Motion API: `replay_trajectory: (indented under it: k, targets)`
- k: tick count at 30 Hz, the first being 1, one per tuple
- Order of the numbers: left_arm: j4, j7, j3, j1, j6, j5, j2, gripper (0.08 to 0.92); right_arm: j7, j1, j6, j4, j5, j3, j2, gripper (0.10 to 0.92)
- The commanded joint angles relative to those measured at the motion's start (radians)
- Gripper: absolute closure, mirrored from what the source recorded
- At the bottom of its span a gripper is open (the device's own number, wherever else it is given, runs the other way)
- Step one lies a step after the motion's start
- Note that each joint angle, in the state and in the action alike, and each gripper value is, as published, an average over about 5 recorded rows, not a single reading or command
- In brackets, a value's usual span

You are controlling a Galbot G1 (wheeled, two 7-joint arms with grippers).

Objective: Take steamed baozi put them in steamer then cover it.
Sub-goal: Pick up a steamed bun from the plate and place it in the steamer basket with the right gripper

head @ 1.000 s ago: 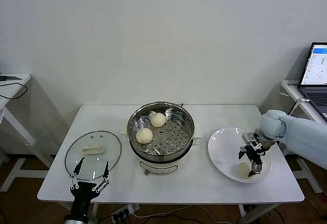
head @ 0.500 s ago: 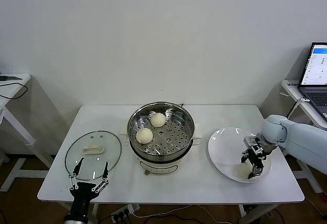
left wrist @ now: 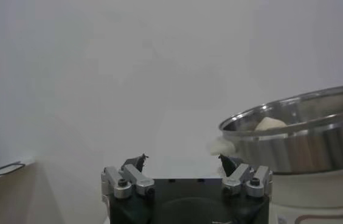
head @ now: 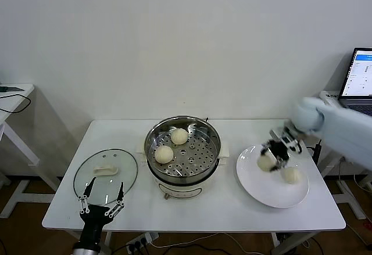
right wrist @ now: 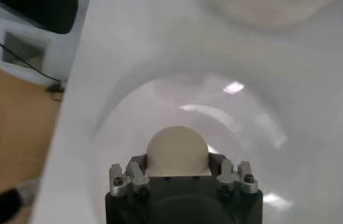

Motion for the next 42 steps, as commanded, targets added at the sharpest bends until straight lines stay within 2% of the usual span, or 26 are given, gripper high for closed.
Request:
replay_trajectory:
  k: [1, 9, 19, 27, 42]
  targets:
    - [-0.004, 0.001, -0.001, 0.002, 0.0, 0.0, 0.002, 0.177, -0.002, 0.291, 0.305, 0.071, -0.014, -0.046, 0.255, 0.356]
    - [-0.014, 0.001, -0.002, 0.012, -0.002, 0.002, 0.003, 0.177, 0.042, 0.213, 0.499, 0.135, -0.208, 0.0, 0.418, 0.338]
    - [-0.019, 0.001, -0.003, 0.012, -0.003, 0.001, 0.002, 0.177, 0.093, 0.092, 0.631, 0.184, -0.372, -0.033, 0.46, 0.327]
    - [-0.019, 0.0, -0.003, 0.012, -0.004, 0.0, 0.001, 0.177, 0.095, -0.016, 0.675, 0.139, -0.487, -0.015, 0.461, 0.316]
    - [-0.007, -0.004, 0.005, 0.014, -0.012, 0.0, 0.0, 0.177, 0.096, -0.067, 0.679, 0.105, -0.538, -0.004, 0.477, 0.295]
